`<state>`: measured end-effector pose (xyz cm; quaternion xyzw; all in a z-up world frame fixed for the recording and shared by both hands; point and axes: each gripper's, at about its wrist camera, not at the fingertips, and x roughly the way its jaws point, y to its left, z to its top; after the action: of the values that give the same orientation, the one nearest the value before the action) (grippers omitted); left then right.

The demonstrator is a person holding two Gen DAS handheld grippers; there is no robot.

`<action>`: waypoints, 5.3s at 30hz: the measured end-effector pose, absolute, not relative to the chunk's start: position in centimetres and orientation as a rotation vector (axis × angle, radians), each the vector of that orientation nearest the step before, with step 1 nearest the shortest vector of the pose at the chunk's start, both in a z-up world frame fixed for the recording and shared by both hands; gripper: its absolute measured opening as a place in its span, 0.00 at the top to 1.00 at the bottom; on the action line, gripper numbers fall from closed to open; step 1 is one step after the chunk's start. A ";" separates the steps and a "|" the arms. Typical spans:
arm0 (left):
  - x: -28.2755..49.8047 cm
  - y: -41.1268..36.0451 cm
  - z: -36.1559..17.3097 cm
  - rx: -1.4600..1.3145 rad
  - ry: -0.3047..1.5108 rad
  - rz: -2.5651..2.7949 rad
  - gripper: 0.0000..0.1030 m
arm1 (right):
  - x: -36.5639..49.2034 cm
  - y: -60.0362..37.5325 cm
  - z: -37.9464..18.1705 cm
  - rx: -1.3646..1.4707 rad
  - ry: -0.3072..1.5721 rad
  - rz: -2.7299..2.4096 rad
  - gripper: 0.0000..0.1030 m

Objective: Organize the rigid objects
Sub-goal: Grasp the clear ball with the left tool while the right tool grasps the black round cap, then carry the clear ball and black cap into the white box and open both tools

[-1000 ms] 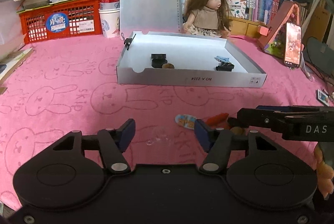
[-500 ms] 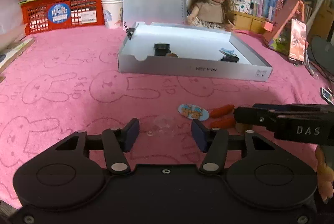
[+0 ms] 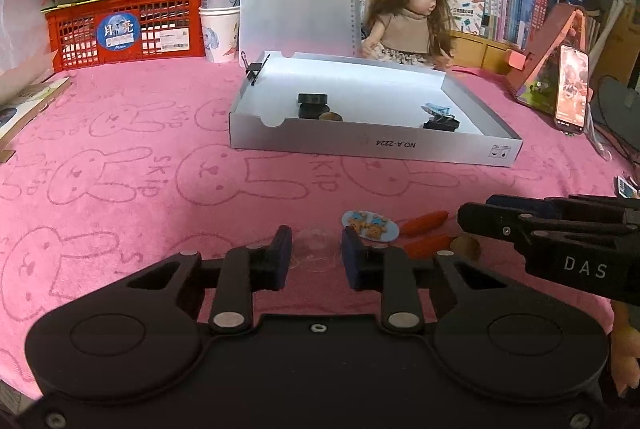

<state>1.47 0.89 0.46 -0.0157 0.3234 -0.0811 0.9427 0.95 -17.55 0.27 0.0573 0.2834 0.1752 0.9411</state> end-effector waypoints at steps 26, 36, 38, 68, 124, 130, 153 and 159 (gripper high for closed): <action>1.7 -0.2 1.7 -0.004 0.627 -0.169 0.75 | 0.5 -17.9 0.5 0.085 0.535 0.305 0.64; 1.3 -0.1 1.9 -0.006 0.616 -0.176 0.75 | 0.4 -17.9 0.4 0.068 0.530 0.298 0.64; 1.2 0.0 2.0 -0.006 0.613 -0.176 0.75 | 0.4 -17.9 0.5 0.066 0.528 0.296 0.64; 4.5 -1.1 4.9 -0.023 0.580 -0.178 0.75 | 2.4 -20.3 2.1 0.114 0.486 0.219 0.64; 20.2 -3.2 1.5 -0.082 0.794 -0.122 0.75 | 15.9 -23.3 0.6 0.287 0.785 0.177 0.64; 20.7 -3.7 1.2 -0.060 0.772 -0.107 0.75 | 16.5 -23.2 0.3 0.256 0.772 0.159 0.64; 17.8 -3.9 3.1 0.001 0.680 -0.109 0.49 | 14.8 -22.2 1.5 0.168 0.704 0.143 0.38; 15.7 -3.6 4.0 0.006 0.647 -0.131 0.34 | 13.4 -21.7 2.2 0.129 0.666 0.159 0.25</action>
<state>15.71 -3.55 3.96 0.0031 0.3175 -0.0644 0.9461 13.36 -21.74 2.23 0.0634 0.3261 0.0779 0.9400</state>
